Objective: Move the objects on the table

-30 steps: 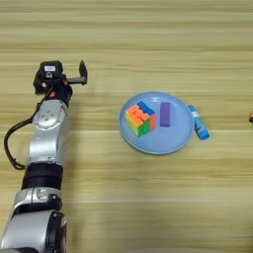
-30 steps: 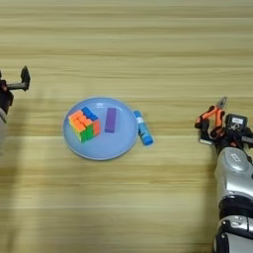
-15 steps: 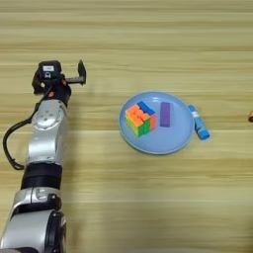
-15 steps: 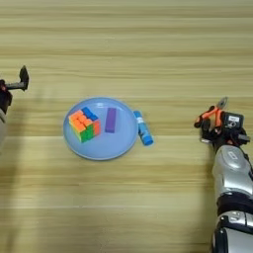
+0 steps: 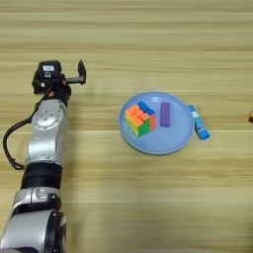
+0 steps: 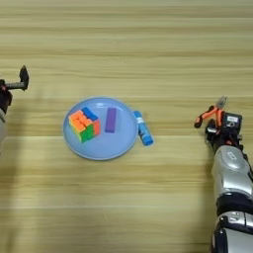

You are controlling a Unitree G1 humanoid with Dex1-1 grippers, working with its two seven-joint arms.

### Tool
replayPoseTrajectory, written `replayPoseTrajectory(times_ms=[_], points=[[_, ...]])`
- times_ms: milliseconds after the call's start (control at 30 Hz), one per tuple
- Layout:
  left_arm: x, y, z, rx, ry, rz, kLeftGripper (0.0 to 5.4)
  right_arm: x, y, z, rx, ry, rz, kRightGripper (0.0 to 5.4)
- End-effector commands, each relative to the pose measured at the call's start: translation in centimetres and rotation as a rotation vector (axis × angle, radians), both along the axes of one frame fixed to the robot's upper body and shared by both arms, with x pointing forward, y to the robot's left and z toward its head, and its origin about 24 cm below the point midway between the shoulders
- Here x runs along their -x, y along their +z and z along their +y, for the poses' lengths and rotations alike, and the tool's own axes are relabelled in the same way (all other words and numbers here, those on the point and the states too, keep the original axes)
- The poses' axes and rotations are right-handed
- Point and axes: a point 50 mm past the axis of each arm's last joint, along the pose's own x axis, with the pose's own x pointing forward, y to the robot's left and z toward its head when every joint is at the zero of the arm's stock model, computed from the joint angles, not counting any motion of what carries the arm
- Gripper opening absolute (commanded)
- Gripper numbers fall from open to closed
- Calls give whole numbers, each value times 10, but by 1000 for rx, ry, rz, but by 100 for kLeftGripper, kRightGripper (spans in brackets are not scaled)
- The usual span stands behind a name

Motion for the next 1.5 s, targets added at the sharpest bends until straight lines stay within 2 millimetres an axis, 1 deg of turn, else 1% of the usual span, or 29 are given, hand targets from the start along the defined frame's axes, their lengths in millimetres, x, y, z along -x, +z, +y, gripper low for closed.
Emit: replayPoseTrajectory(times_ms=[33,67,133,200,333,800,1100,1500], points=[[-2,3,1,4,-2,-8,540,7,-10,4,-17,18,30,186],[-2,3,1,4,-2,-8,540,7,-9,4,-16,22,26,171],[-2,3,2,4,-1,-7,540,7,-7,6,-11,32,14,161],[-2,2,2,5,0,-6,540,6,-6,7,-9,37,5,129],[-2,1,3,4,5,-3,540,6,-3,9,-6,47,-10,96],[-2,0,4,4,6,1,540,6,-1,12,0,67,-27,94],[-3,0,3,5,-5,3,540,5,9,20,16,120,-84,94],[-4,-1,-2,12,-53,15,540,5,21,29,34,177,-145,94]])
